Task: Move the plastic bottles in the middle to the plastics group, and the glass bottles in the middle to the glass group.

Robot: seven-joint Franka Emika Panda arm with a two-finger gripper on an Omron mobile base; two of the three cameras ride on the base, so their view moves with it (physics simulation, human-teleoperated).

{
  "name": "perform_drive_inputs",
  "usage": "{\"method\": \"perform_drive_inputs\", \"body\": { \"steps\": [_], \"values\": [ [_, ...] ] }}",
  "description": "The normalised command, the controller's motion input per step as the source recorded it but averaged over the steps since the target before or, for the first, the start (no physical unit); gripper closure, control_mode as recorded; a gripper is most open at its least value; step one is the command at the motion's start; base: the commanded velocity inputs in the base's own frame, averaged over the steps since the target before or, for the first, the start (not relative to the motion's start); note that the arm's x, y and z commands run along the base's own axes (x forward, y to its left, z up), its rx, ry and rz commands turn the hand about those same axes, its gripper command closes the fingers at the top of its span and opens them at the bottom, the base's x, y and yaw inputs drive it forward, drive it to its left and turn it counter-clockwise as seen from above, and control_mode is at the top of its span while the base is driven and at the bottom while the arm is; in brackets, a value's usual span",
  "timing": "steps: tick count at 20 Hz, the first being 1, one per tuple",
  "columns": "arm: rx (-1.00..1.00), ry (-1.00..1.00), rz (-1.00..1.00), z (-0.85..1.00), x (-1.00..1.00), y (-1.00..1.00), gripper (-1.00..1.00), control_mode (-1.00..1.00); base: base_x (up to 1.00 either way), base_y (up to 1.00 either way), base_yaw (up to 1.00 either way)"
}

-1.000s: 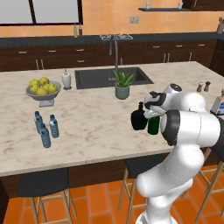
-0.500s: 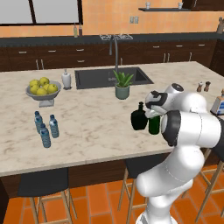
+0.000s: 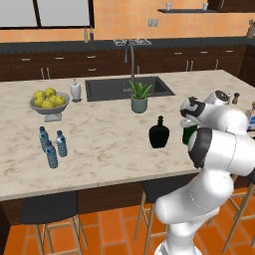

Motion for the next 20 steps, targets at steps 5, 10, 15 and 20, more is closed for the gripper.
{"method": "perform_drive_inputs", "body": {
  "steps": [5,10,15,20],
  "values": [
    [0.00,-0.05,-0.11,0.02,0.03,-1.00,1.00,-1.00,0.00,0.00,0.00],
    [0.00,-0.19,-0.07,0.03,0.00,-0.74,1.00,-1.00,0.00,0.00,0.00],
    [0.00,-0.19,-0.02,-0.06,0.00,-0.53,1.00,-1.00,0.00,0.00,0.00],
    [0.00,-0.05,-0.01,0.02,0.11,-0.42,1.00,-1.00,0.00,0.00,0.00]
  ]
}}
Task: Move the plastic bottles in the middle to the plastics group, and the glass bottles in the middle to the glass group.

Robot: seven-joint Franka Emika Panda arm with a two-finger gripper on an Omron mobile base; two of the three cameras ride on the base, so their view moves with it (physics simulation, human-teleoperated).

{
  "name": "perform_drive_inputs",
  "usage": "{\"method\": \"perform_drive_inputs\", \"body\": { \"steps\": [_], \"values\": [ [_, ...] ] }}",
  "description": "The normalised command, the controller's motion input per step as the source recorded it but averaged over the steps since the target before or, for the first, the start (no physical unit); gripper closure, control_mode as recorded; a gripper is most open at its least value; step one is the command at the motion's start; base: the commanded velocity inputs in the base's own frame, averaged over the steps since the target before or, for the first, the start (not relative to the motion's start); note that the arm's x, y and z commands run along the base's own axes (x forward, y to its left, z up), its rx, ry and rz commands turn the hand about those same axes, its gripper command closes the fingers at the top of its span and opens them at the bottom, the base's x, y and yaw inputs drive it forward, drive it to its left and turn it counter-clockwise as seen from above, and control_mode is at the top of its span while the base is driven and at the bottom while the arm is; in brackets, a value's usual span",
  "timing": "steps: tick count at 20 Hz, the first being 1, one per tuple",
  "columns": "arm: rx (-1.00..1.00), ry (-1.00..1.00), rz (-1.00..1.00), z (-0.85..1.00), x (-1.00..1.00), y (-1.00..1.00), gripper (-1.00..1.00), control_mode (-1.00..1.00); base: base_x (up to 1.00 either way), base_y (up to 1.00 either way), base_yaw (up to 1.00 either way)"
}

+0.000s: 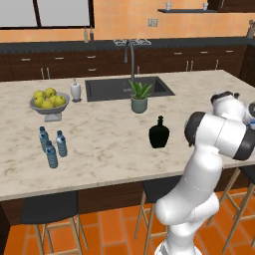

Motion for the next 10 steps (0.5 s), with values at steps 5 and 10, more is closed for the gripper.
{"method": "perform_drive_inputs", "body": {
  "steps": [5,10],
  "values": [
    [0.00,0.04,-0.07,0.01,0.09,-0.56,1.00,-1.00,0.00,0.00,0.00],
    [0.01,0.00,-0.03,0.18,-0.01,-0.42,1.00,-1.00,0.00,0.00,0.00]
  ]
}}
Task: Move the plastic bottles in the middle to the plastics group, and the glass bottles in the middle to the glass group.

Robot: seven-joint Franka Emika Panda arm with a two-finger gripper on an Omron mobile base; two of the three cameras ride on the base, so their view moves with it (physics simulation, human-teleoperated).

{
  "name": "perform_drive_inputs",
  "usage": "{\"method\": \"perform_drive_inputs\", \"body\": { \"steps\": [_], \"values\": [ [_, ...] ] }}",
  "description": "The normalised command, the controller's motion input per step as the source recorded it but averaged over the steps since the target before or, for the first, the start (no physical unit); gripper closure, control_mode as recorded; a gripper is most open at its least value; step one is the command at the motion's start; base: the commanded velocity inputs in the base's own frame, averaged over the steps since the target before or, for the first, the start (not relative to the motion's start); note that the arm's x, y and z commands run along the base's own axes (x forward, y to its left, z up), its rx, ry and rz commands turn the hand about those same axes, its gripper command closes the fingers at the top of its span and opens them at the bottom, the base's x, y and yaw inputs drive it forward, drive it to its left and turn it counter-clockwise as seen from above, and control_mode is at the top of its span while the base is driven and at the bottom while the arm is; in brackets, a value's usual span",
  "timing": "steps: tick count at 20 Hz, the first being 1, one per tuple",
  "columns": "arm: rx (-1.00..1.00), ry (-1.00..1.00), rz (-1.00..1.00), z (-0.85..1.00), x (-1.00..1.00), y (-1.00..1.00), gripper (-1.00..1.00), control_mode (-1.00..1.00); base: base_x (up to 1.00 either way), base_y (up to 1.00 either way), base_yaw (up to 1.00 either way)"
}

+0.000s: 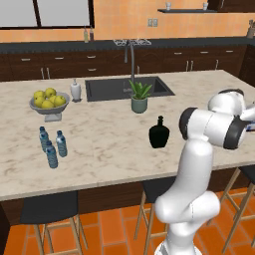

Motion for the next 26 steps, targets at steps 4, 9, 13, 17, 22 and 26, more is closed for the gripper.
{"method": "perform_drive_inputs", "body": {
  "steps": [4,9,13,17,22,26],
  "values": [
    [0.00,0.00,-0.01,0.00,-0.11,-0.42,1.00,-1.00,0.00,0.00,0.00],
    [0.00,0.00,-0.02,-0.02,-0.01,-0.44,1.00,-1.00,0.00,0.00,0.00],
    [0.00,0.00,-0.02,0.00,0.00,-0.33,1.00,-1.00,0.00,0.00,0.00],
    [0.00,0.00,-0.03,-0.04,0.00,-0.20,1.00,-1.00,0.00,0.00,0.00],
    [0.00,0.00,-0.10,-0.01,0.00,-0.02,1.00,-1.00,0.00,0.00,0.00],
    [0.00,0.00,-0.15,-0.03,0.00,-0.16,1.00,-1.00,0.00,0.00,0.00]
  ]
}}
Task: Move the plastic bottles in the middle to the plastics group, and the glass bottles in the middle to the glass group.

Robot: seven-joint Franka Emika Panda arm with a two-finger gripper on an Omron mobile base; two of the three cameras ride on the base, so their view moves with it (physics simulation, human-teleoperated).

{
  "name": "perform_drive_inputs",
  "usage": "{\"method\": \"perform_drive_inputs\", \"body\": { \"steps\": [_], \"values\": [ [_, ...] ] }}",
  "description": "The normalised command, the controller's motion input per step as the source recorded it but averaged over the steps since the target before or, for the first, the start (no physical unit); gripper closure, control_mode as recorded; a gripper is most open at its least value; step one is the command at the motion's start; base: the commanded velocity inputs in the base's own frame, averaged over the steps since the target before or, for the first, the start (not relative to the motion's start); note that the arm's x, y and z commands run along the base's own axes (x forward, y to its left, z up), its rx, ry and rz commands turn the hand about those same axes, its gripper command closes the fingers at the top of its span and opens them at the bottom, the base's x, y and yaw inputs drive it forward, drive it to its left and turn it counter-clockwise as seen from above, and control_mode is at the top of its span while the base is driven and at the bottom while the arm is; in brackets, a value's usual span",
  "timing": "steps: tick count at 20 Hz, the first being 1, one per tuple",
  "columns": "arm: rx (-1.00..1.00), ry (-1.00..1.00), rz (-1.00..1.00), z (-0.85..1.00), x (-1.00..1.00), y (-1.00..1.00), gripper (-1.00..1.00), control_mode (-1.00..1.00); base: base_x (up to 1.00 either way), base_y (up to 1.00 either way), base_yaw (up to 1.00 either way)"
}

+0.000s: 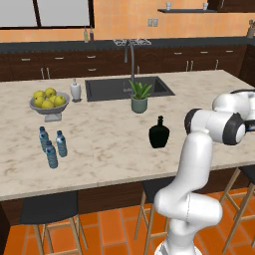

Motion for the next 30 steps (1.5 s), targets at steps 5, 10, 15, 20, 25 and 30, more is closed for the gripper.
{"method": "perform_drive_inputs", "body": {
  "steps": [5,10,15,20,25,30],
  "values": [
    [0.00,0.00,-0.08,-0.36,0.00,-0.04,1.00,-1.00,0.00,0.00,0.00],
    [0.00,0.00,-0.03,-0.54,0.01,-0.01,1.00,-1.00,0.00,0.00,0.00],
    [0.00,-0.05,-0.04,0.13,0.00,-0.33,1.00,-1.00,0.00,0.00,0.00],
    [0.00,0.00,-0.09,0.01,0.01,-0.55,1.00,-1.00,0.00,0.00,0.00],
    [0.00,0.00,-0.03,-0.20,0.00,-0.12,1.00,-1.00,0.00,0.00,0.00],
    [0.00,0.01,0.00,-0.16,0.00,0.03,1.00,-1.00,0.00,0.00,0.00]
  ]
}}
